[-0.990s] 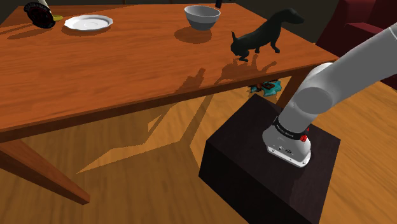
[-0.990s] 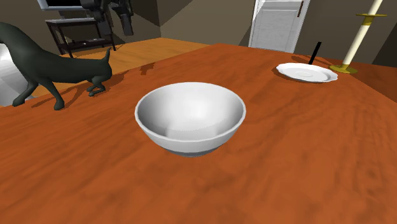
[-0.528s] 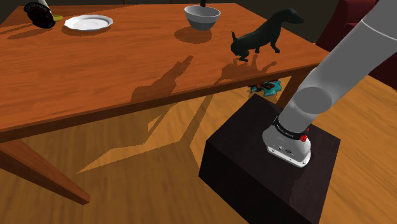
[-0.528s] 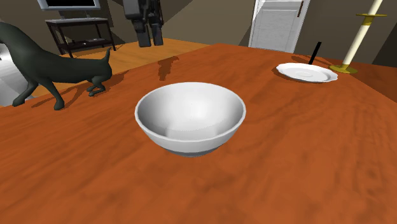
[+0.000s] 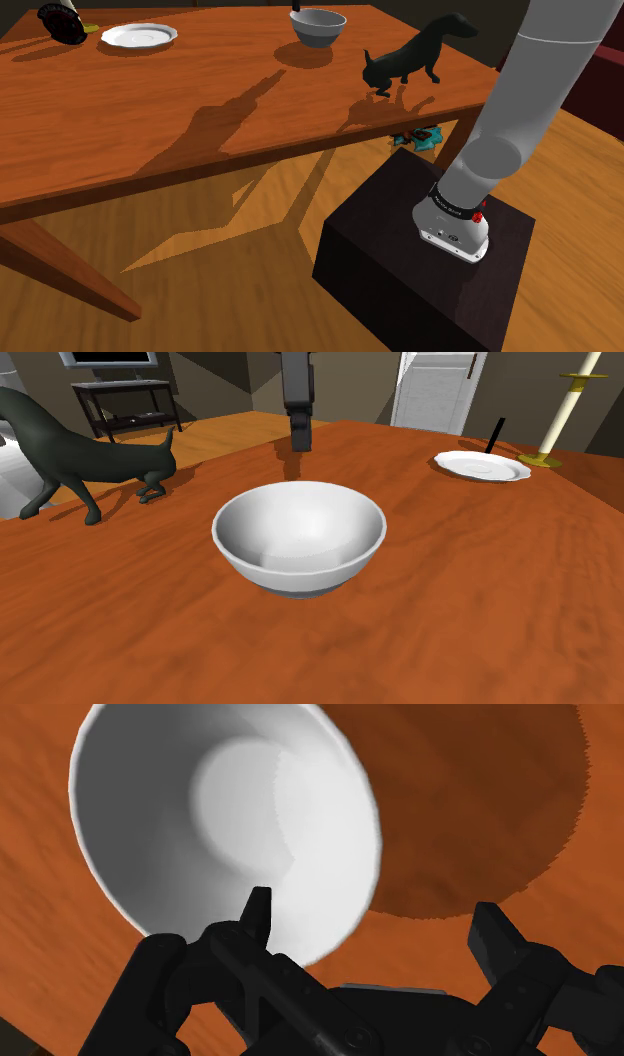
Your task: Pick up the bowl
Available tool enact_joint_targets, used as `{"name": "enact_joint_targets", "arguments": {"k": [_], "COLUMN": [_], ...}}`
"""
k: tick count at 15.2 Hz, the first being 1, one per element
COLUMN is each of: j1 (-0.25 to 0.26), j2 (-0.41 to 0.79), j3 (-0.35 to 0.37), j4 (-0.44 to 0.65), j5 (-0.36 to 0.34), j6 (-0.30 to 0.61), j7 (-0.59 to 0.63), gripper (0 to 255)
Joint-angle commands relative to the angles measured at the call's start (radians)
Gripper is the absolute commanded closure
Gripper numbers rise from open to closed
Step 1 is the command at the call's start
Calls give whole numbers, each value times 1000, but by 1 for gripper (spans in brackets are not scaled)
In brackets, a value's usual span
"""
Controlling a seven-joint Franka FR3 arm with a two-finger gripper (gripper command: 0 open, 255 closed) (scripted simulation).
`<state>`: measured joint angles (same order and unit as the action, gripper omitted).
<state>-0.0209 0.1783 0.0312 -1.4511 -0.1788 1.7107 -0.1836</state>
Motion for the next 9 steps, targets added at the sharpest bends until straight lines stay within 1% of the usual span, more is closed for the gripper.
{"name": "enact_joint_targets", "arguments": {"k": [1,6,8,9], "j1": [-1,-2,-3,-2], "j2": [24,14,14,13], "j3": [-1,-1,-1,-1], "j4": [8,-72,-81,-80], "j5": [-3,-4,-5,-5], "j6": [15,85,93,91], "j7": [-1,10,11,11], "gripper": [0,0,0,255]}}
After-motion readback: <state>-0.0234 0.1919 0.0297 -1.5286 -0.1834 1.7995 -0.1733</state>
